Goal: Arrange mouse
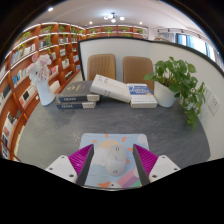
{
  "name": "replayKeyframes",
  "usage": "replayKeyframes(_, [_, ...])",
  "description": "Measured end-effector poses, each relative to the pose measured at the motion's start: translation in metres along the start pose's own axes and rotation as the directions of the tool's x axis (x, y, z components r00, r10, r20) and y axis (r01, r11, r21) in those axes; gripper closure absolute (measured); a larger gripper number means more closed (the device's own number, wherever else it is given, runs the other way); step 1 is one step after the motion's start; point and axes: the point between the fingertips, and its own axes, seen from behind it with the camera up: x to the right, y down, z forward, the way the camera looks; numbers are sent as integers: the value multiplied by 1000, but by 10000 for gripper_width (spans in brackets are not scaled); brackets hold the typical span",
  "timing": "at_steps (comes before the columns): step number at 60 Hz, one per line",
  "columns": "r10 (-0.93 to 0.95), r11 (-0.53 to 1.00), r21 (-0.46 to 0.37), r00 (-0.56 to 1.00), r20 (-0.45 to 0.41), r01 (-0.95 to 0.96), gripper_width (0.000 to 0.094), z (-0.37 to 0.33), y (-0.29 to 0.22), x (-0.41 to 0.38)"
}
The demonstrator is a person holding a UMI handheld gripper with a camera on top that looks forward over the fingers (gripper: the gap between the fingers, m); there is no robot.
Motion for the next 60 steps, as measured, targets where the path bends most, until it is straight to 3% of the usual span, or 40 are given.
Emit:
replayKeyframes(21, [-15, 979, 203, 999, -43, 24, 165, -138, -100, -14])
replayKeyframes(33, [-2, 968, 251, 1000, -20, 7, 166, -174, -113, -33])
replayKeyframes(60, [-42, 967, 252, 999, -2, 41, 167, -196, -106, -60])
